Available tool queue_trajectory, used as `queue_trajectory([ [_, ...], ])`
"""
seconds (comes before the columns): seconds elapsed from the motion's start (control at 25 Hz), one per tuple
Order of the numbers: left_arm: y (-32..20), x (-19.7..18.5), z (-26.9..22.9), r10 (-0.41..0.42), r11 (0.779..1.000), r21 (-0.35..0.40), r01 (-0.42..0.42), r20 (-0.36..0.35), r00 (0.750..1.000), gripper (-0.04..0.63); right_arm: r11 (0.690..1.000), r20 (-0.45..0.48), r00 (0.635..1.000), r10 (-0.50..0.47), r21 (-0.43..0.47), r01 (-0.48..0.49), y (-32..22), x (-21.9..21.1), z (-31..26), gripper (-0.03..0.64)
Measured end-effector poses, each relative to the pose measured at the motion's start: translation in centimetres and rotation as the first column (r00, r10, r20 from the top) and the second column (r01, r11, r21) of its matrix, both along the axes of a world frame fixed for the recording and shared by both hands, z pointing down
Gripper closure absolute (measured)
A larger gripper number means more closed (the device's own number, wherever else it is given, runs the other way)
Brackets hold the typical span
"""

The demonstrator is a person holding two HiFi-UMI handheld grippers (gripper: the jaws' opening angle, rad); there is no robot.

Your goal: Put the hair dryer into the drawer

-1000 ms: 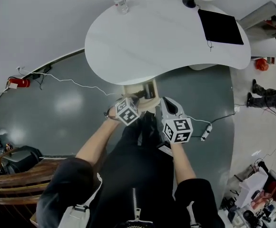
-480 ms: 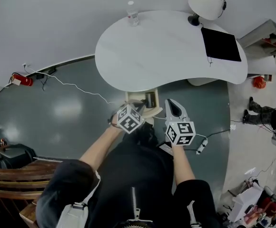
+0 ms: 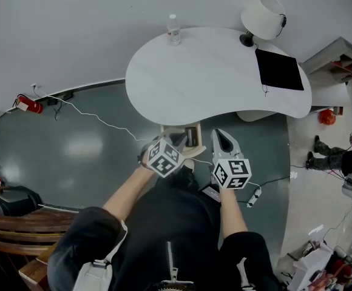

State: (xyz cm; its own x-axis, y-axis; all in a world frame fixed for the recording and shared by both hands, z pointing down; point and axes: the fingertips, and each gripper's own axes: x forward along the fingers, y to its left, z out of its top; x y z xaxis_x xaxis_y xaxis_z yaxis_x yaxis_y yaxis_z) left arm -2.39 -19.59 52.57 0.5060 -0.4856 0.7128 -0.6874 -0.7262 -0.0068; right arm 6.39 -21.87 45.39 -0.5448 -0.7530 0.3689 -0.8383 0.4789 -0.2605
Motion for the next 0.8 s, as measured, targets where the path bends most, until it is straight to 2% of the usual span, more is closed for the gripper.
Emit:
queue_trajectory([
  [0.28, -0.5, 0.2, -2.2, -0.014, 0.999, 0.043, 0.015, -0.03, 0.999, 0.581, 1.0, -0.006, 1.0, -0.016, 0.016, 0.017, 0.3, -0.1, -0.8, 0.614],
  [0.8, 1.2, 0.8, -1.2, -0.001, 1.0, 0.024, 0.002, -0.029, 1.0, 0.581, 1.0, -0.026, 1.0, -0.013, 0.02, 0.014, 1.8, 0.2, -0.9, 0.614],
])
